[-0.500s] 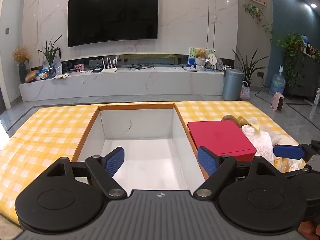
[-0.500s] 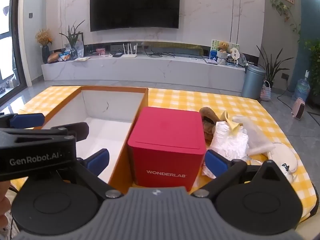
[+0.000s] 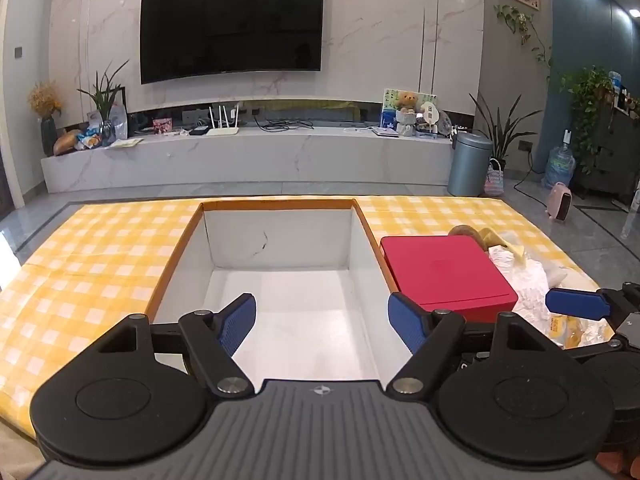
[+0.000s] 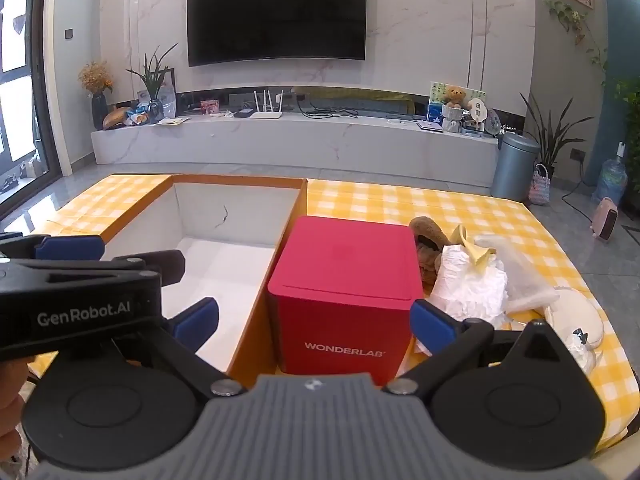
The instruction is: Organize soft objects
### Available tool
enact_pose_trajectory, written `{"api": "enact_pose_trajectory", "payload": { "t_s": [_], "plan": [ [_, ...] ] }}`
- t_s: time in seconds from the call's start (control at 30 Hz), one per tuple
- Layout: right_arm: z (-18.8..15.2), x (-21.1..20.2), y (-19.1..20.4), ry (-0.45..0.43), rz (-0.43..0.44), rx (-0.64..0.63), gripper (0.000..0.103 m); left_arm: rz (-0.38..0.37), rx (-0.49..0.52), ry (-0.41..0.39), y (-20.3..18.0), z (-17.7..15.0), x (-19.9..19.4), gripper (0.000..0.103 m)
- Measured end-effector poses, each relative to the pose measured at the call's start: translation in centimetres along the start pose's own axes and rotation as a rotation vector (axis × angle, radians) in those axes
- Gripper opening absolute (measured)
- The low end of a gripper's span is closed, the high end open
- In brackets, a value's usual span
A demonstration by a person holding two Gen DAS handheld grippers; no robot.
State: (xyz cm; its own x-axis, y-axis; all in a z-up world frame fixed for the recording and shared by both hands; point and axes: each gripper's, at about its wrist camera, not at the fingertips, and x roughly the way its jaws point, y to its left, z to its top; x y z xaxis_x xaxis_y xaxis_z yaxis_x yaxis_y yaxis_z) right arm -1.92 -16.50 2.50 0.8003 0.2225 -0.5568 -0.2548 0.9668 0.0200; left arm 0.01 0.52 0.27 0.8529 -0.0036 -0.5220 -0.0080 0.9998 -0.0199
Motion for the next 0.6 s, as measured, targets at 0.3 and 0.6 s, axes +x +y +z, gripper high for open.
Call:
{"api": "enact_pose_trajectory", "payload": {
  "t_s": [0.3, 0.6],
  "plan": [
    [-0.14, 0.49, -0.13, 0.000, 0.007, -0.003, 0.099, 0.013, 0.002, 0.001, -0.26, -0.34, 0.05, 0.089],
    [-0.15, 0.49, 0.07, 0.002, 0.015, -0.008, 0.099, 0.021, 0.001, 0.003, -0.29, -0.28, -0.07, 0.091]
  ]
}}
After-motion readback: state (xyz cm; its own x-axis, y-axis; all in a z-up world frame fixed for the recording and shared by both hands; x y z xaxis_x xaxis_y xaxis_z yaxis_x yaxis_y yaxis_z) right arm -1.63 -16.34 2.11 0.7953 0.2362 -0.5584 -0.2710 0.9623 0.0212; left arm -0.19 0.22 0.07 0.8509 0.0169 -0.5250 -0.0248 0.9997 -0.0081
